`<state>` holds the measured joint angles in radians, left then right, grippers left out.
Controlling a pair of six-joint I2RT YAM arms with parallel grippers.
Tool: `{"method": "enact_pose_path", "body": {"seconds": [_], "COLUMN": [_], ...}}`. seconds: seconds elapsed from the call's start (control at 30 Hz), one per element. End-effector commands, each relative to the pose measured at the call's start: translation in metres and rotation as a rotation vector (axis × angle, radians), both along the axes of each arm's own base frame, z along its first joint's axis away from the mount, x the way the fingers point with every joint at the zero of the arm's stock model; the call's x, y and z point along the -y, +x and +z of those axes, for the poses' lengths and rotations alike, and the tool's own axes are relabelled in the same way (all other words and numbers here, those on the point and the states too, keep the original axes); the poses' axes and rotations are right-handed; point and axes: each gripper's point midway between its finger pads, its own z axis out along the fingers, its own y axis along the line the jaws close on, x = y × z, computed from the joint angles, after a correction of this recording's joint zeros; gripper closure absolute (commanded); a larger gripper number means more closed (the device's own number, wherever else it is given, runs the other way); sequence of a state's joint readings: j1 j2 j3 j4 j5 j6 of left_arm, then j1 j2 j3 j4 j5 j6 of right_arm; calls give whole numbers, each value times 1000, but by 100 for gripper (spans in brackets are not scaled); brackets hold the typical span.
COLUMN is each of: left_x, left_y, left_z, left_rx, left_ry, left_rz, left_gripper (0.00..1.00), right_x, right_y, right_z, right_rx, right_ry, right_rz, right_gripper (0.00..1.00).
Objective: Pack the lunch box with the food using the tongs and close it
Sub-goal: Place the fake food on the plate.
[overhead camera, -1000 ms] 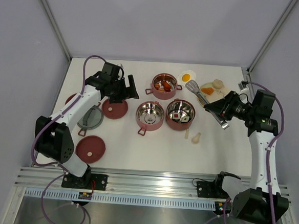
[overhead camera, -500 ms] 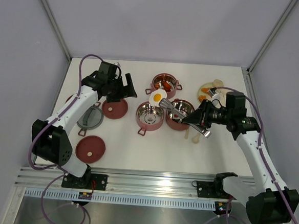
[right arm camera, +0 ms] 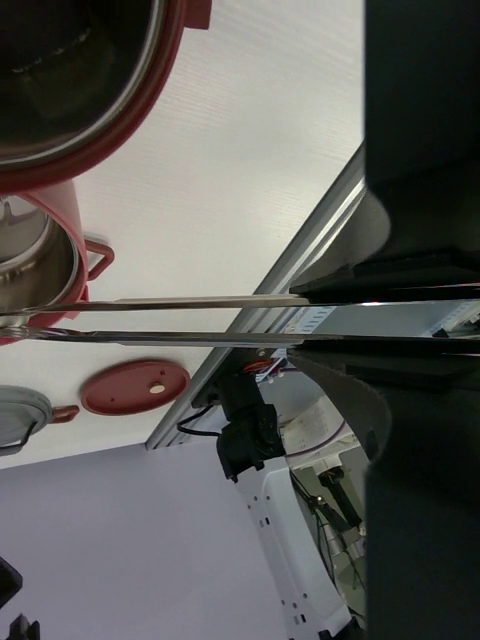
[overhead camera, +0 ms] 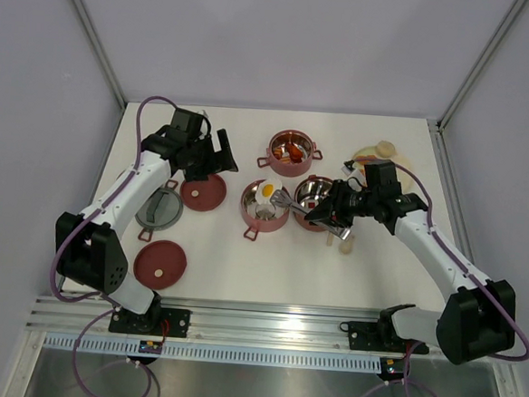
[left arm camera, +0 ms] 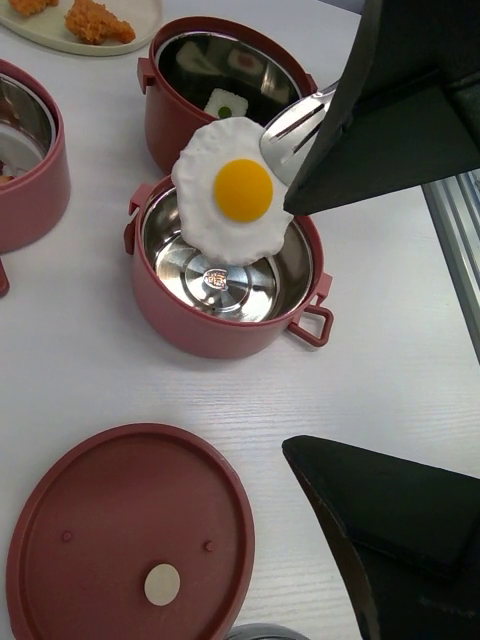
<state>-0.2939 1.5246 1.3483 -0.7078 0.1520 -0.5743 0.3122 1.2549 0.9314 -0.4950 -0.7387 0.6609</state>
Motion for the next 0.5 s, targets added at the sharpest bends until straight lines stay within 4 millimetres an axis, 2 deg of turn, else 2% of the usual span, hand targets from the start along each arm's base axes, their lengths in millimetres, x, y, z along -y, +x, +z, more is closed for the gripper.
{"method": "enact_pose_path", "body": {"seconds": [0.0,0.47], "left_x": [-7,-4], "left_y": [5,6], "left_z": [25,24], "left_rx": [82,78], "left_ry": [-7,-22], "left_rz": [21,11], "left_gripper": [3,3], "right_x": [-7,-24], "right_y": [18,11], "right_z": [16,-1], "right_rx": [79,17], "right_ry": [-15,-32], "right_rz": [-14,46], "right_gripper": [100,100]}}
